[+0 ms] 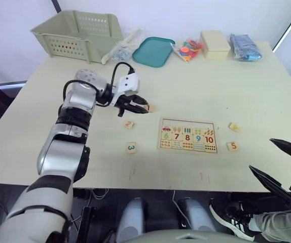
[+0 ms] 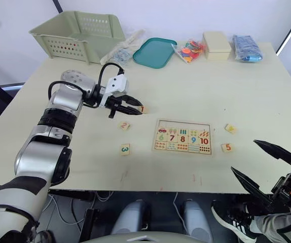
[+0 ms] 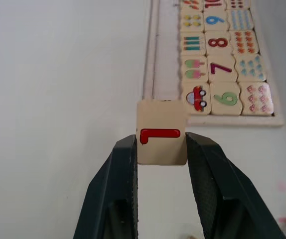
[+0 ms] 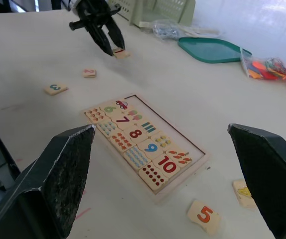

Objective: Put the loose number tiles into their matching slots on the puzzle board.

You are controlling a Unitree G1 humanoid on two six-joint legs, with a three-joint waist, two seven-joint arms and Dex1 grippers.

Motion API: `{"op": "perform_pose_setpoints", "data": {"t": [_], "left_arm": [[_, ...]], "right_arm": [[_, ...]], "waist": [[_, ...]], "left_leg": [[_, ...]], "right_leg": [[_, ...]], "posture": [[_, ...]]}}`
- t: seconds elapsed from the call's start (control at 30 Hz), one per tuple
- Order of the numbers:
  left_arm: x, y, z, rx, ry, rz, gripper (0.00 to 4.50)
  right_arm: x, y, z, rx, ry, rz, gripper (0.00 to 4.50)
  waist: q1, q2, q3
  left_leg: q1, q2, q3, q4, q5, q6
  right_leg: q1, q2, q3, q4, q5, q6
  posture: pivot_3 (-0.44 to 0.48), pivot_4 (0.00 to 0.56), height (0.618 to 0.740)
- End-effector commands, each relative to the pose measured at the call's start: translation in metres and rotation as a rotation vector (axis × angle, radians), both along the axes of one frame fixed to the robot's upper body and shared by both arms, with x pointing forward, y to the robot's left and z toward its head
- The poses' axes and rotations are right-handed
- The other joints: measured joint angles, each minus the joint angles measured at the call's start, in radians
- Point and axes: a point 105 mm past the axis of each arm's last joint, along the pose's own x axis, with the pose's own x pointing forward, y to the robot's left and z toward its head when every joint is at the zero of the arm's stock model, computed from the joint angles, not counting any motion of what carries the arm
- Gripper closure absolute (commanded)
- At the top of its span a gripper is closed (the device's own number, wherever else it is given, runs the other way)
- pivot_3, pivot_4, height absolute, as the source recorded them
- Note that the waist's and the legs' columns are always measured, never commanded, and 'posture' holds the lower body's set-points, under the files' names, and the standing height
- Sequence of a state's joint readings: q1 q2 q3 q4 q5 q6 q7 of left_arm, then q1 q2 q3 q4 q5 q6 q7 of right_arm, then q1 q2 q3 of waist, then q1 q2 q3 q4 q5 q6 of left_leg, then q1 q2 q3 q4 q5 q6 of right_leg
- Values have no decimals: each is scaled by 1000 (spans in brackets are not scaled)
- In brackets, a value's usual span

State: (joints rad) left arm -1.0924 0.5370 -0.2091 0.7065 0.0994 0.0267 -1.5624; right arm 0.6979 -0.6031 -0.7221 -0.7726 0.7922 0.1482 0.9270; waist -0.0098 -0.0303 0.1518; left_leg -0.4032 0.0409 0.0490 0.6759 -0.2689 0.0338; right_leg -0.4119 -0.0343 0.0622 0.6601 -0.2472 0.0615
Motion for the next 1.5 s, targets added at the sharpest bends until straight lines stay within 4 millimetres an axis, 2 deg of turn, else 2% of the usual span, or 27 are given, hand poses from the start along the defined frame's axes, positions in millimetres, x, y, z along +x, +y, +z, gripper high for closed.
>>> {"op": "perform_pose_setpoints", "data": {"t": [0.03,0.17,0.23,0.5,1.07,1.5], "left_arm": [[-2,-12,17,85,-19,-1,3571],[-4,-21,19,147,21,1,3571],[-6,-32,18,187,38,-20,3571],[1,-60,3,294,27,8,3571],[11,-80,-25,336,25,62,3571],[8,-82,-37,356,25,56,3571]], "right_arm": [[-2,-2,9,-3,-27,7,0],[-1,-2,12,-8,-38,12,0],[-1,-2,11,-23,-35,23,0],[2,-1,10,-22,-34,41,0],[5,3,5,-14,-55,23,0],[5,3,4,-14,-49,22,0]], "waist": [[0,0,0],[-1,0,0],[-1,0,0],[1,0,0],[2,0,0],[3,0,0]], "left_leg": [[0,0,0,0,0,0],[0,0,0,0,0,0],[0,0,0,0,0,0],[-9,-2,-4,7,0,0],[-11,-2,-6,9,0,0],[-11,-2,-6,9,0,0]], "right_leg": [[0,0,0,0,0,0],[0,0,0,0,0,0],[0,0,0,0,0,0],[-3,3,0,0,-1,1],[-3,3,0,0,-1,2],[-3,3,0,0,-1,2]], "posture": [[0,150,740],[0,150,740],[0,150,740],[0,150,740],[0,150,740],[0,150,740]]}}
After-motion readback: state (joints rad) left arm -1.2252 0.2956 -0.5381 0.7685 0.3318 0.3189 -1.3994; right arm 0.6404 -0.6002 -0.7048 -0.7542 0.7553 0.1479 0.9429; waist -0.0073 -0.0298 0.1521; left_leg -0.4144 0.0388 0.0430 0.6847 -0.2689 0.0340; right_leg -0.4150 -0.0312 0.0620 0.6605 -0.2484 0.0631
